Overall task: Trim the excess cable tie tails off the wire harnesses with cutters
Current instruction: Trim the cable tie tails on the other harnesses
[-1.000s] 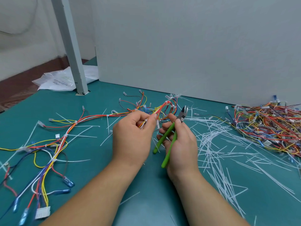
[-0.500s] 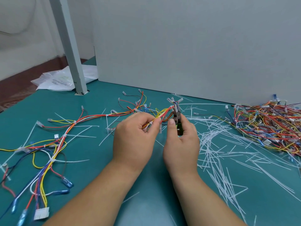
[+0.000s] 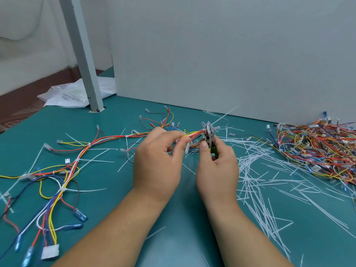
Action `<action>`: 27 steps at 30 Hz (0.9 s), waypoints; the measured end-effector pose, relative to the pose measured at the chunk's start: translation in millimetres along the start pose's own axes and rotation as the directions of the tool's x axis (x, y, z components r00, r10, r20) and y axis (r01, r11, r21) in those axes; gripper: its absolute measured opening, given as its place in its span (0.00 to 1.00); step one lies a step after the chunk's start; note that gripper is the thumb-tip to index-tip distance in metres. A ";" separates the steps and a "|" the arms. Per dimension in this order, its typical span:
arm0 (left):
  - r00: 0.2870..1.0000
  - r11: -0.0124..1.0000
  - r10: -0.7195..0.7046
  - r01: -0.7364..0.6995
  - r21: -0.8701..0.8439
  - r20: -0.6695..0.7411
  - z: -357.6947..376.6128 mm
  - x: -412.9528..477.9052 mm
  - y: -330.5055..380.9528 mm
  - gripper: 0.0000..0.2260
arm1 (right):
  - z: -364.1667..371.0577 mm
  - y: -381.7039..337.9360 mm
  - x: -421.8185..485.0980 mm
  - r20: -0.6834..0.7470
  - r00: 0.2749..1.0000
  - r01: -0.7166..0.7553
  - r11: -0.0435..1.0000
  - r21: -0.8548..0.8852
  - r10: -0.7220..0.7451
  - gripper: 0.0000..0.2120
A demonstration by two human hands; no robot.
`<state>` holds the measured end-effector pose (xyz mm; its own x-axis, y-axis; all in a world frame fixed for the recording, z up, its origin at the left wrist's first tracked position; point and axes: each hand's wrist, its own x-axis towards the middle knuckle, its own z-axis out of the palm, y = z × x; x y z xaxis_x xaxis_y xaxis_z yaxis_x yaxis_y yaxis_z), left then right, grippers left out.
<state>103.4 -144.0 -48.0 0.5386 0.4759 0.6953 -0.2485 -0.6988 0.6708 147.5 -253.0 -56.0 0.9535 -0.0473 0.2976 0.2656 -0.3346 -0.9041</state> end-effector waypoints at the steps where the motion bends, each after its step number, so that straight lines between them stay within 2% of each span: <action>1: 1.000 1.000 -0.007 0.007 -0.008 -0.013 -0.1 0.5 -0.4 0.03 | 0.0 0.3 -0.1 0.015 1.000 0.008 1.000 0.007 -0.008 0.10; 6: 0.997 0.998 -0.044 0.041 -0.049 -0.056 0.3 2.1 -3.1 0.03 | 1.2 -0.2 -2.5 0.085 0.996 0.024 0.999 0.024 -0.026 0.09; 16: 0.999 0.998 0.051 -0.051 0.027 0.007 0.2 -0.6 0.0 0.04 | 0.7 2.6 -0.5 0.050 0.998 0.045 0.995 0.087 -0.050 0.08; 27: 0.998 0.999 0.033 -0.035 0.040 0.051 -0.3 -0.8 2.0 0.05 | 0.2 8.3 2.8 0.044 0.996 0.076 0.995 0.066 -0.079 0.09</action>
<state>102.2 -145.6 -47.2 0.5705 0.4250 0.7028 -0.2348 -0.7356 0.6354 152.4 -255.7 -62.7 0.9350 0.0208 0.3542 0.3460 -0.2747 -0.8971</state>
